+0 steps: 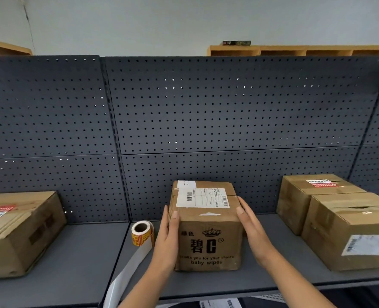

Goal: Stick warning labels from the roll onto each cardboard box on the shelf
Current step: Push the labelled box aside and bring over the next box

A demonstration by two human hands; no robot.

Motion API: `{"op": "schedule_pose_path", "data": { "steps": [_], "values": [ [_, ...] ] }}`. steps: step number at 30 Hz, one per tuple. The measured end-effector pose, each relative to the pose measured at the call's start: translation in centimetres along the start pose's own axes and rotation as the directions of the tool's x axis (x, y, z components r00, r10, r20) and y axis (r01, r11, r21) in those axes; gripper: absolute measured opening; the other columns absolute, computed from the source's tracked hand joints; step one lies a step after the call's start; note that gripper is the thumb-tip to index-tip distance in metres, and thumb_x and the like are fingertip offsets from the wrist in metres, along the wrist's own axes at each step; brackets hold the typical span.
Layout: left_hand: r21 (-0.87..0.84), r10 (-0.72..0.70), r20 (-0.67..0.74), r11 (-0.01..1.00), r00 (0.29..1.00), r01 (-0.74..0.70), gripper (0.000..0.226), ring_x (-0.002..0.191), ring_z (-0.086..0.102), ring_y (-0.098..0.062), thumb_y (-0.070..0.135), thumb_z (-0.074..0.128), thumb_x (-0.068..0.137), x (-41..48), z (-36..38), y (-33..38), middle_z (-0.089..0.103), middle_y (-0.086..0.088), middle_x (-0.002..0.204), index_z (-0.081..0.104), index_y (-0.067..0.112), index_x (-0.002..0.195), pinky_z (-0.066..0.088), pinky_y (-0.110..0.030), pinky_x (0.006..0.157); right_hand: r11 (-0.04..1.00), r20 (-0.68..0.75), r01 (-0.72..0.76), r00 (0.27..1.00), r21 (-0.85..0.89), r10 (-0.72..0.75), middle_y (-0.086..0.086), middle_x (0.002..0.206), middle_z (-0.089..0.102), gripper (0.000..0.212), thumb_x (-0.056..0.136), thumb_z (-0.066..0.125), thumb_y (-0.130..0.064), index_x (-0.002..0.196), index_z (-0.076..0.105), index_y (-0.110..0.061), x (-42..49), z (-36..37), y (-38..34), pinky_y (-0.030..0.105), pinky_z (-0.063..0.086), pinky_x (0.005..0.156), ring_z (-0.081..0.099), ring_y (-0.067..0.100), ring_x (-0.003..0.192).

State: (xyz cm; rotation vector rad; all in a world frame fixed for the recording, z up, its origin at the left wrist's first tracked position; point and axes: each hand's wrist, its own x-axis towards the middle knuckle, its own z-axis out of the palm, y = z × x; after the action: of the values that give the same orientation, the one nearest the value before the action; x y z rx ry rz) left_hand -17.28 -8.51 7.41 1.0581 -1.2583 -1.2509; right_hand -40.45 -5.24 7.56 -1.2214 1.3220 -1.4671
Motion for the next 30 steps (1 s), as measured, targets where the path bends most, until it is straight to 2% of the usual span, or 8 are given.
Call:
{"op": "schedule_pose_path", "data": {
  "steps": [3, 5, 8, 14, 17, 22, 26, 30],
  "values": [
    [-0.012, 0.001, 0.008, 1.0, 1.0, 0.0, 0.07, 0.142, 0.024, 0.004, 0.07, 0.036, 0.099, -0.8, -0.3, -1.3, 0.026, 0.029, 0.155, 0.009, 0.05, 0.161, 0.02, -0.026, 0.115, 1.0, 0.003, 0.021, 1.0, 0.002, -0.021, -0.029, 0.154, 0.043, 0.078, 0.087, 0.049, -0.079, 0.157, 0.029, -0.05, -0.8, -0.3, 1.7, 0.014, 0.035, 0.104, 0.04, -0.019, 0.134],
    [0.006, 0.023, 0.033, 1.0, 0.999, -0.023, 0.073, 0.148, 0.025, 0.004, 0.074, 0.038, 0.097, -1.1, -0.3, -2.4, 0.025, 0.03, 0.162, 0.014, 0.051, 0.161, 0.02, -0.027, 0.12, 1.0, 0.035, 0.019, 0.999, -0.003, -0.019, -0.025, 0.159, 0.041, 0.086, 0.084, 0.051, -0.083, 0.158, 0.028, -0.048, -1.2, -0.4, 2.5, 0.025, 0.033, 0.116, 0.038, -0.009, 0.144],
    [0.004, 0.04, 0.05, 0.999, 0.998, -0.041, 0.073, 0.148, 0.034, 0.004, 0.062, 0.052, 0.096, -1.2, -0.7, -3.7, 0.038, 0.027, 0.16, 0.022, 0.047, 0.161, 0.029, -0.03, 0.122, 1.0, 0.073, 0.01, 0.997, -0.003, -0.009, -0.024, 0.161, 0.039, 0.095, 0.08, 0.057, -0.083, 0.16, 0.025, -0.045, -1.5, -0.9, 3.4, 0.033, 0.03, 0.122, 0.035, -0.003, 0.148],
    [0.046, 0.024, 0.04, 0.999, 0.999, -0.026, 0.076, 0.134, 0.056, -0.004, 0.061, 0.072, 0.088, -0.7, -0.5, -5.2, 0.061, 0.019, 0.143, 0.04, 0.043, 0.155, 0.048, -0.035, 0.112, 0.999, 0.143, -0.051, 0.988, -0.017, 0.053, -0.018, 0.141, 0.062, 0.061, 0.094, 0.061, -0.042, 0.151, 0.041, -0.035, -1.7, -1.0, 4.2, 0.015, 0.049, 0.1, 0.056, 0.0, 0.132],
    [0.047, 0.029, 0.015, 0.998, 0.999, -0.029, 0.066, 0.133, 0.058, -0.005, 0.049, 0.069, 0.094, -1.0, 0.1, -5.5, 0.063, 0.017, 0.141, 0.041, 0.041, 0.154, 0.048, -0.041, 0.114, 0.998, 0.128, -0.061, 0.99, -0.011, 0.062, -0.016, 0.137, 0.066, 0.058, 0.094, 0.063, -0.042, 0.148, 0.045, -0.032, -1.8, -1.2, 4.5, 0.013, 0.049, 0.097, 0.059, 0.002, 0.129],
    [0.099, 0.048, 0.011, 0.994, 0.999, -0.049, 0.073, 0.132, 0.058, -0.007, 0.073, 0.067, 0.085, -0.4, 0.5, -4.6, 0.061, 0.015, 0.141, 0.043, 0.05, 0.15, 0.048, -0.046, 0.113, 0.999, 0.068, -0.051, 0.996, -0.012, 0.052, -0.013, 0.132, 0.07, 0.045, 0.098, 0.061, -0.038, 0.142, 0.054, -0.03, -1.2, -1.3, 3.4, 0.018, 0.054, 0.096, 0.064, 0.006, 0.124],
    [0.16, 0.052, 0.075, 0.985, 0.996, -0.064, 0.07, 0.128, 0.062, -0.008, 0.074, 0.069, 0.084, 1.0, 0.5, -1.8, 0.064, 0.016, 0.137, 0.045, 0.054, 0.146, 0.053, -0.044, 0.107, 0.998, -0.028, -0.024, 0.999, -0.066, 0.022, -0.014, 0.118, 0.076, 0.045, 0.093, 0.06, -0.052, 0.131, 0.064, -0.029, 0.0, -0.9, 1.1, 0.029, 0.058, 0.095, 0.07, 0.011, 0.116],
    [0.327, -0.008, 0.113, 0.945, 0.994, -0.03, 0.078, 0.126, 0.063, -0.015, 0.086, 0.068, 0.073, 3.2, 0.1, 0.3, 0.065, 0.012, 0.135, 0.041, 0.062, 0.143, 0.054, -0.049, 0.105, 0.96, -0.118, -0.075, 0.992, -0.269, 0.044, -0.018, 0.106, 0.078, 0.063, 0.084, 0.049, -0.087, 0.113, 0.074, -0.037, 1.5, -1.5, -0.4, 0.044, 0.058, 0.098, 0.074, 0.01, 0.104]
  ]
}}
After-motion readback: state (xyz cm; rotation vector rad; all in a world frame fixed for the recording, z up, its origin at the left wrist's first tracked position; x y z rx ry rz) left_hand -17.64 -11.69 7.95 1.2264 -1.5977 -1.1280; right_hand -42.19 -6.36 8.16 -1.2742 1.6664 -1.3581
